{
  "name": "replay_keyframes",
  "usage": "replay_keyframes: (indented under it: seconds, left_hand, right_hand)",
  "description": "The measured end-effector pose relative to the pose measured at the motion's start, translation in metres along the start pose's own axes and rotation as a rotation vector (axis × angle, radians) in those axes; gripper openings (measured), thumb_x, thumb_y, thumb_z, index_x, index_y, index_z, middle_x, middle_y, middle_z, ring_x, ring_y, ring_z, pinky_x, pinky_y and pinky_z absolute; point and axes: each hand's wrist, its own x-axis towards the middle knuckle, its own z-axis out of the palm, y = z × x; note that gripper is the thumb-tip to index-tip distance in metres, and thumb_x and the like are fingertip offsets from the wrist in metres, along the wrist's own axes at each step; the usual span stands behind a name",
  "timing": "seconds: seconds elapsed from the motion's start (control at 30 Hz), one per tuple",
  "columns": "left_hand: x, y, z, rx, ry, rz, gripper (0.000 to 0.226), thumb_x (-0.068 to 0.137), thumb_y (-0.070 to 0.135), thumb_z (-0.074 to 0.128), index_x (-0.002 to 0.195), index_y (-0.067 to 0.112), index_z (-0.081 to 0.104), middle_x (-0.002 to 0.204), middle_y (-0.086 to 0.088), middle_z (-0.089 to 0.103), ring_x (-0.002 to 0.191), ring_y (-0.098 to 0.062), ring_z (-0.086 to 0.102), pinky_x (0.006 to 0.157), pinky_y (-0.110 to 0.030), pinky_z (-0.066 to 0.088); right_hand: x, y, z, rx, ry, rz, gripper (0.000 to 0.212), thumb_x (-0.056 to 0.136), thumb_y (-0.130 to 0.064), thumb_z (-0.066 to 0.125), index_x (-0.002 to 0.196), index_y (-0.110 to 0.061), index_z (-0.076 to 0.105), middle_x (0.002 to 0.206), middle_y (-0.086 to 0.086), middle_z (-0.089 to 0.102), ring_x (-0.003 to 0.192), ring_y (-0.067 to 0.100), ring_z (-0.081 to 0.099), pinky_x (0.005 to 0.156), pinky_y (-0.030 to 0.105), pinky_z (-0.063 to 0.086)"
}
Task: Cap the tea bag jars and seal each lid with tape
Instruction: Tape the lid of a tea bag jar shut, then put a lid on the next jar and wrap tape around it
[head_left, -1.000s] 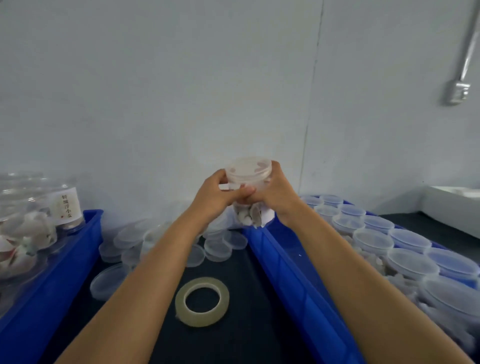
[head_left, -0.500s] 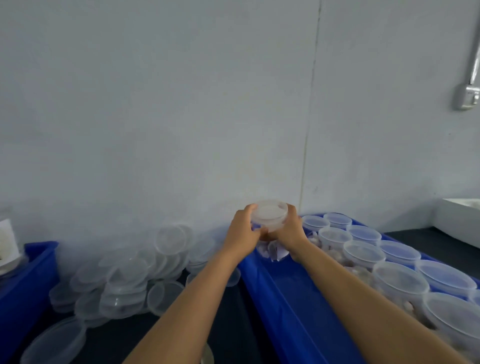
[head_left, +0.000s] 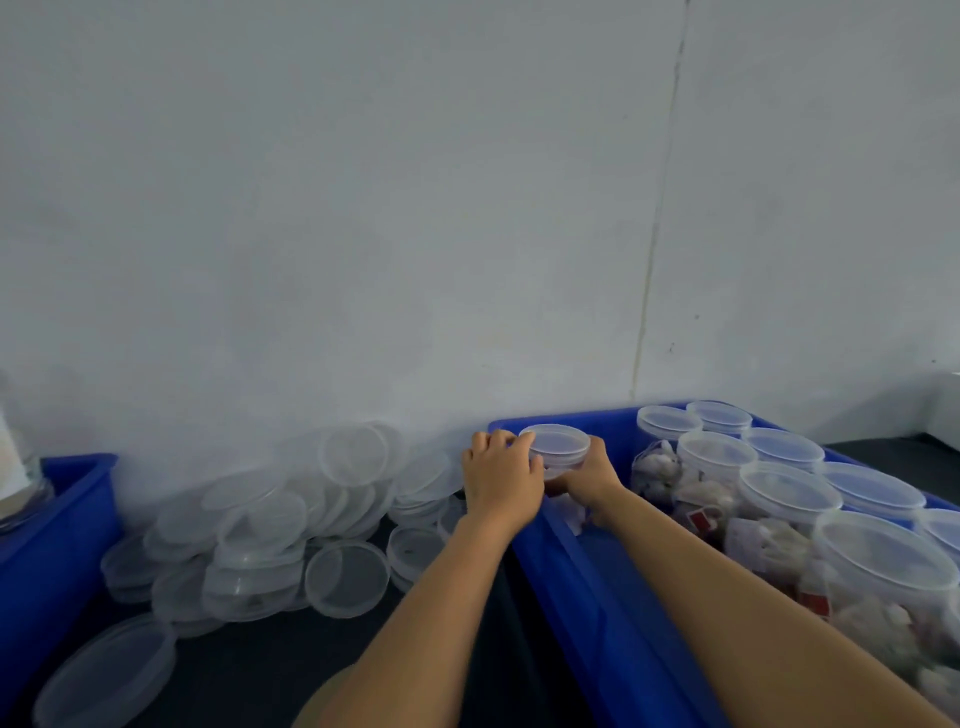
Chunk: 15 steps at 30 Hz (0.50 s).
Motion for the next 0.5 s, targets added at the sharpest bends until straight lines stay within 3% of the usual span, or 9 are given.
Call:
replay_keyframes:
  seconds: [0.13,0.23,0.33,0.5]
  left_hand:
    - [0.002,-0.006,0.003,0.028,-0.075,0.008,0.044,0.103,0.034,0.033,0.145,0.023,0.041,0.145,0.0,0.04,0.129,-0.024,0.031,0.104,-0.036,0.026]
    - [0.003,-0.007,0.004,0.045,-0.14,0.002,0.049,0.103,0.037,0.03,0.149,0.021,0.032,0.147,-0.003,0.035,0.131,-0.024,0.029,0.106,-0.037,0.026]
    - [0.006,-0.008,0.002,0.047,-0.202,-0.017,0.052,0.103,0.037,0.028,0.152,0.019,0.025,0.149,-0.004,0.029,0.132,-0.025,0.027,0.109,-0.037,0.026]
    - [0.009,-0.009,0.0,0.022,-0.27,-0.042,0.057,0.103,0.036,0.029,0.155,0.02,0.014,0.158,-0.003,0.019,0.138,-0.028,0.022,0.113,-0.039,0.023]
  right_hand:
    - [0.004,0.009,0.004,-0.035,0.024,0.021,0.079,0.075,-0.007,0.076,0.138,-0.027,0.032,0.135,0.013,0.032,0.105,0.029,0.046,0.092,0.045,0.046]
    - [0.006,0.008,0.007,-0.119,0.056,0.056,0.077,0.08,-0.012,0.073,0.14,-0.036,0.029,0.137,0.015,0.022,0.115,0.037,0.041,0.1,0.05,0.041]
    - [0.01,0.005,0.007,-0.144,0.01,0.039,0.083,0.08,-0.016,0.075,0.143,-0.033,0.024,0.139,0.019,0.033,0.119,0.039,0.044,0.101,0.052,0.043]
    - [0.017,0.0,0.01,-0.065,-0.054,0.065,0.078,0.081,-0.008,0.07,0.143,-0.018,0.023,0.13,0.024,0.048,0.102,0.034,0.054,0.078,0.043,0.051]
